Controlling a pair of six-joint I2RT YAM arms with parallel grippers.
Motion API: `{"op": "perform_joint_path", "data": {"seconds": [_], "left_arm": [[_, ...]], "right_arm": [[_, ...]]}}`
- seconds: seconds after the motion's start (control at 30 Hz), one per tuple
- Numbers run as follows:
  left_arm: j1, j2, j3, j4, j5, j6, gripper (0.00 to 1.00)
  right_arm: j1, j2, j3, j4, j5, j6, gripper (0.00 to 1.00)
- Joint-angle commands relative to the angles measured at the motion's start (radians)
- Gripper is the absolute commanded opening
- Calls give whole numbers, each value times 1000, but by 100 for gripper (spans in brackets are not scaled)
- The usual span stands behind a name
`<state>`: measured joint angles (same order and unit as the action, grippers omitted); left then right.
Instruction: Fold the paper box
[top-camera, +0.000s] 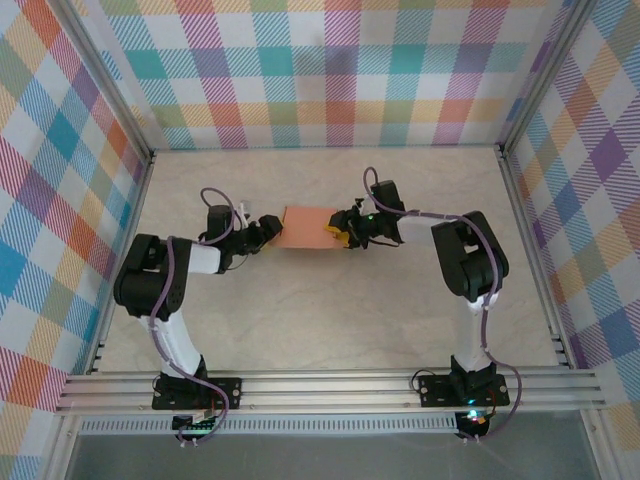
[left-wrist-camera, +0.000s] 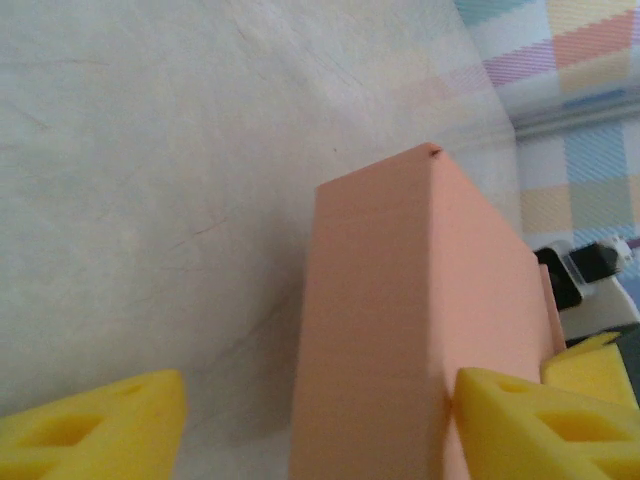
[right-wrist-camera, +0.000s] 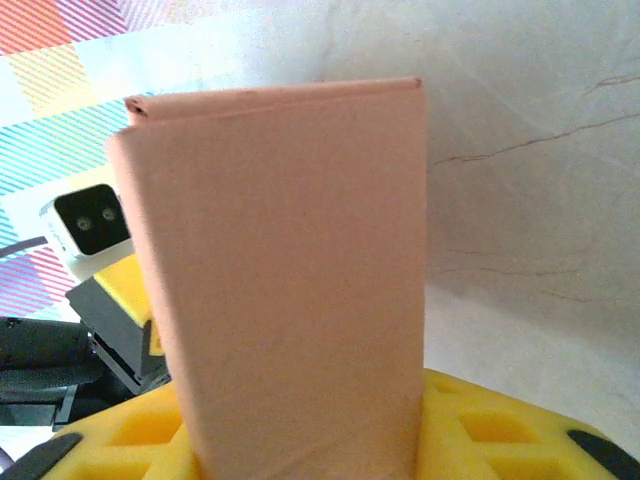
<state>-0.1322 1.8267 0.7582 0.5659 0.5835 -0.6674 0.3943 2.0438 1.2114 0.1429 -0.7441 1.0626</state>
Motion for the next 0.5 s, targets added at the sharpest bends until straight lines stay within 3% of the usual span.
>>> {"op": "perform_joint_path", "data": {"seconds": [0.0,0.13,0.3,0.4,0.47], "left_arm": [[3,-101,-21,-90,-92,114,79],[-18,-222,-65,-36,-163,267,84],[-65,-342,-49,-75,-272,487,100],[-64,-335,6,-129,-326,386,100],[-48,-282,75,-195,-272,246,100]], "right_arm": [[-12,-48,-6,44,-41,4,42],[-24,-67,-11,0,-41,-36,42],[-41,-102,2,-125,-13,-153,43],[-50,-125,1,-164,-5,-209,44],[-61,-140,-10,-163,-14,-210,44]]}}
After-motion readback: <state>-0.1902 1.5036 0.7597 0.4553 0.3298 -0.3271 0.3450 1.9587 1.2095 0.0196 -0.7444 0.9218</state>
